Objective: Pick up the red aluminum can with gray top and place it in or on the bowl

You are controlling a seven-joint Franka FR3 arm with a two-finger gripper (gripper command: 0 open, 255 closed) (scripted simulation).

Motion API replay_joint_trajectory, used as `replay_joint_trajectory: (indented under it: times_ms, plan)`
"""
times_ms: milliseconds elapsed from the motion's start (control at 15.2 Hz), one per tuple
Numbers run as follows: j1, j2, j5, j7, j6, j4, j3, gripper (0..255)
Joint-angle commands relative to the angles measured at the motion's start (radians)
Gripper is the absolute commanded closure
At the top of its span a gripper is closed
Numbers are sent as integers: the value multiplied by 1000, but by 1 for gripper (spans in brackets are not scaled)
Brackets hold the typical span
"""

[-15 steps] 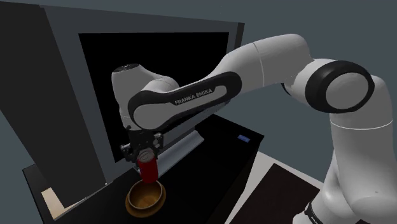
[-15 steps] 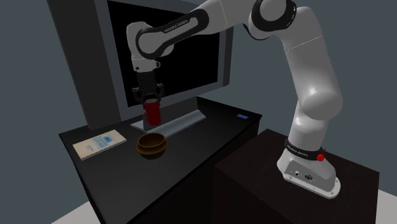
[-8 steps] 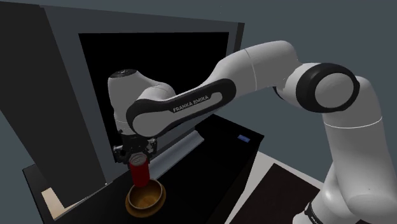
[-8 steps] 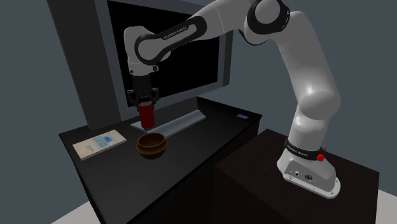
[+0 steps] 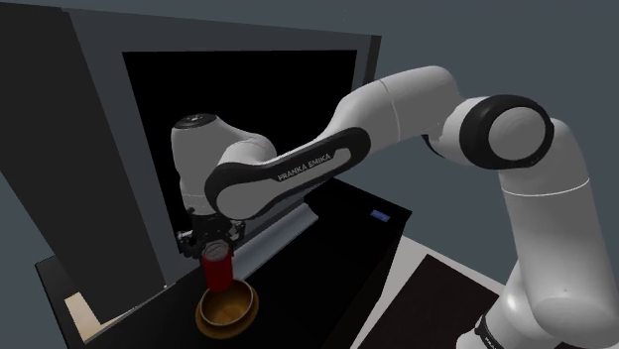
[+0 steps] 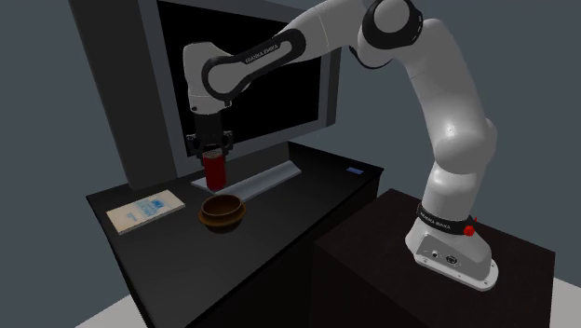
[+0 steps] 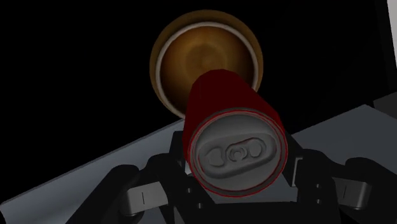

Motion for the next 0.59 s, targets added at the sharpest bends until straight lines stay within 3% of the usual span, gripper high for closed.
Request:
replay_joint_trajectory:
  times_ms: [0, 528]
  plan:
    - [-13, 106, -43, -197, 44, -13, 7, 255]
    - [-54, 139, -98, -167, 45, -15, 63, 255]
